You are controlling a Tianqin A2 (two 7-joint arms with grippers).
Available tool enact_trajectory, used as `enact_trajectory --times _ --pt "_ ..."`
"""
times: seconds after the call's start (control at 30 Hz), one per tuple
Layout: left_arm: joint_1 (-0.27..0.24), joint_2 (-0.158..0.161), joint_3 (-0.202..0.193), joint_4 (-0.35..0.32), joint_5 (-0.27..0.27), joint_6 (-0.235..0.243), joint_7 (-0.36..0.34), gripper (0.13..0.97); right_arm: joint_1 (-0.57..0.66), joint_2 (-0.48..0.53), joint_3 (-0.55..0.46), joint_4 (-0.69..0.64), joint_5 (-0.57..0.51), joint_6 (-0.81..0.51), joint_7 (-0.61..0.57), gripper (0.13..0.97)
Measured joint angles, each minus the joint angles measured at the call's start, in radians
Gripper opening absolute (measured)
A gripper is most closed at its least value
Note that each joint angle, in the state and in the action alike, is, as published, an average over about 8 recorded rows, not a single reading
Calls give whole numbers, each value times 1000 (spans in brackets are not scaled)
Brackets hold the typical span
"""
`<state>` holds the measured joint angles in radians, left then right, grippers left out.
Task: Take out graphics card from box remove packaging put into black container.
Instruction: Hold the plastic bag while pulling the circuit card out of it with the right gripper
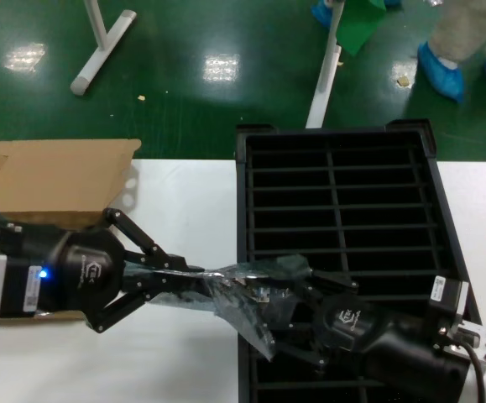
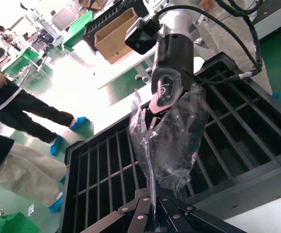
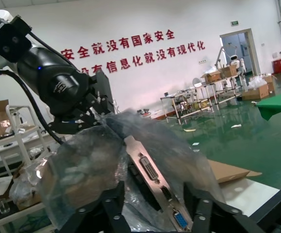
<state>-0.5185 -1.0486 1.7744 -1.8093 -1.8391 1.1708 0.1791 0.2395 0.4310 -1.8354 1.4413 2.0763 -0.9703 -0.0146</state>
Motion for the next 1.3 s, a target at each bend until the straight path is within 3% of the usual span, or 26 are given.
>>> enact_trajectory --times 0.13,0.4,0.73,1.0,1.13,1.3 --pt "15 -16 -16 -4 -24 9 -2 142 3 -3 -3 -2 -4 3 -4 386" --pt "45 -38 -46 -6 -70 25 2 142 9 -10 -9 -8 -6 1 -7 603" --pt "50 -38 -41 7 -76 37 9 142 9 -7 -12 -5 5 -19 -2 593" --pt "16 -16 -16 29 -58 48 11 142 11 -5 -12 -6 7 -23 0 492" --pt "-10 -2 -2 34 -50 53 0 142 12 -6 -13 -10 8 -25 0 492" --pt "-28 8 8 32 -47 57 -18 142 14 -6 -12 -15 9 -29 -1 389"
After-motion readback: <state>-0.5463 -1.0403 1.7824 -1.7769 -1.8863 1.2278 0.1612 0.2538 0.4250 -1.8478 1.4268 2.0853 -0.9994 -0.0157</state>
